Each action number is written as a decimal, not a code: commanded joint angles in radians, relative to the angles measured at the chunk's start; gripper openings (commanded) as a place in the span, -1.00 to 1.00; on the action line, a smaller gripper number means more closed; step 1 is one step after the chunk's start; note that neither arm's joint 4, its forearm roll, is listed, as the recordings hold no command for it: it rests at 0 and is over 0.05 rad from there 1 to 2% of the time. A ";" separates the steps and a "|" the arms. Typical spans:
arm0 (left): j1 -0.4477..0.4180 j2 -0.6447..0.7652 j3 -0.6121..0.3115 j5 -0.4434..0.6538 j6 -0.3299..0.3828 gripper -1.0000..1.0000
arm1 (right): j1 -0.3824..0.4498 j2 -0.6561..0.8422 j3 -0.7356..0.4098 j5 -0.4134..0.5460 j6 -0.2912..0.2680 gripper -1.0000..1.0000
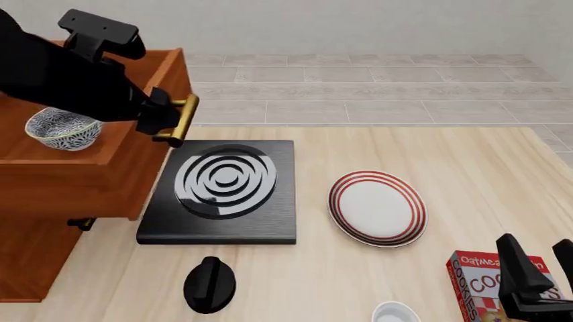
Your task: Pick the akita bowl in the top layer of the wooden cabinet and place it on the plate.
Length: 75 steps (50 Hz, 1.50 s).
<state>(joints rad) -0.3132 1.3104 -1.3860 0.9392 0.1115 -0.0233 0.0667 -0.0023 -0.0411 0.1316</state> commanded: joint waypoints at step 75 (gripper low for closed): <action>0.127 0.053 -0.417 0.281 0.065 1.00 | 0.005 -0.004 0.000 0.003 -0.003 1.00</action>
<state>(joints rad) -0.2206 1.3845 -1.8145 1.2117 0.1813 -0.0213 0.0641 -0.0027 -0.0389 0.1321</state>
